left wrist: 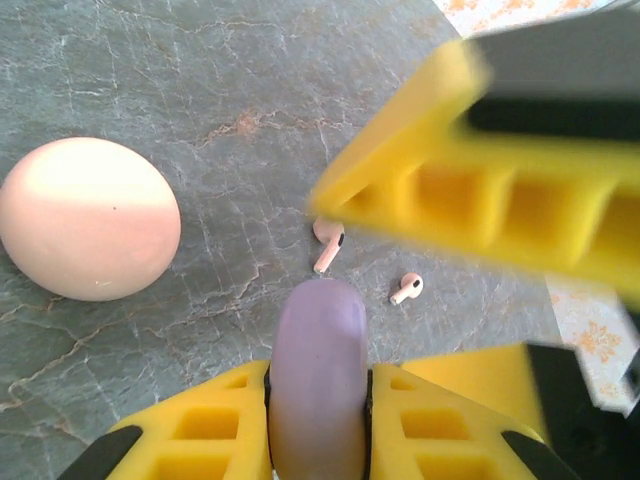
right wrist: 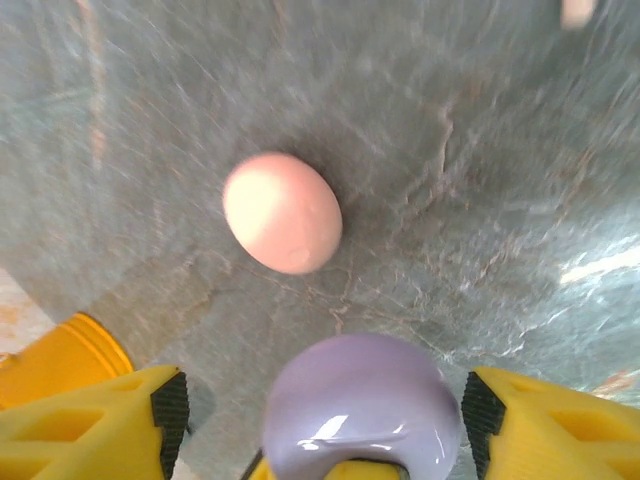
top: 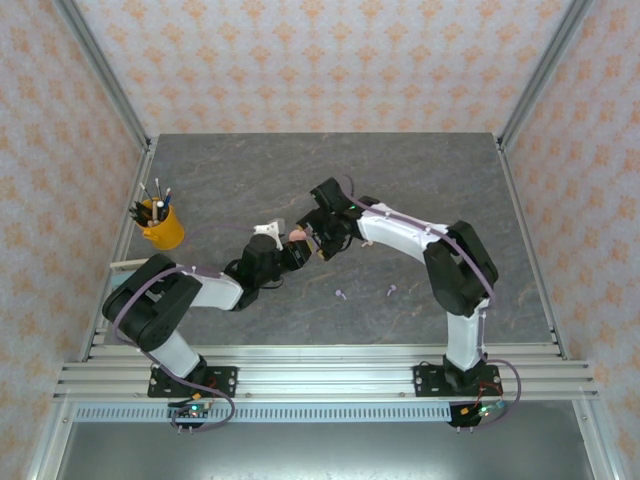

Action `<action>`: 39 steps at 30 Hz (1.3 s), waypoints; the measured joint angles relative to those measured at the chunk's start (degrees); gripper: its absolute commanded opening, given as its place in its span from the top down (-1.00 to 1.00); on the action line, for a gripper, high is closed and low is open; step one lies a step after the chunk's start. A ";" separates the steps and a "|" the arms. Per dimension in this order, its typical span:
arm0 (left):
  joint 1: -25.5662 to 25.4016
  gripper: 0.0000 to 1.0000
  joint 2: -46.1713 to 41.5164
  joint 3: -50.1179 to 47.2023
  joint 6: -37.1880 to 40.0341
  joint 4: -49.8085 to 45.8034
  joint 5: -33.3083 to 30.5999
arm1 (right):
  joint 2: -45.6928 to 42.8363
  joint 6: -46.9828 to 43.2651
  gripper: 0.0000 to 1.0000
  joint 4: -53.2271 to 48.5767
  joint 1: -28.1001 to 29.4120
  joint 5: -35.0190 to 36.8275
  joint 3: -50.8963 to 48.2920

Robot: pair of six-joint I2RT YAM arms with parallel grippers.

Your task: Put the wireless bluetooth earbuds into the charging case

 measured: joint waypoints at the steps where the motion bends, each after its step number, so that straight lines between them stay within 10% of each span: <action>1: 0.00 1.00 -0.68 0.02 0.31 -1.05 0.17 | -1.31 -0.39 -0.52 0.11 -0.98 0.00 -0.63; 18: 12.07 1.00 -15.72 5.35 10.54 -22.69 16.37 | -27.19 -33.90 -0.52 12.87 -11.26 -3.58 -25.92; 39: 12.87 1.00 -14.40 13.84 14.47 -34.42 31.78 | -22.21 -47.01 -0.41 24.92 -6.58 -21.66 -27.65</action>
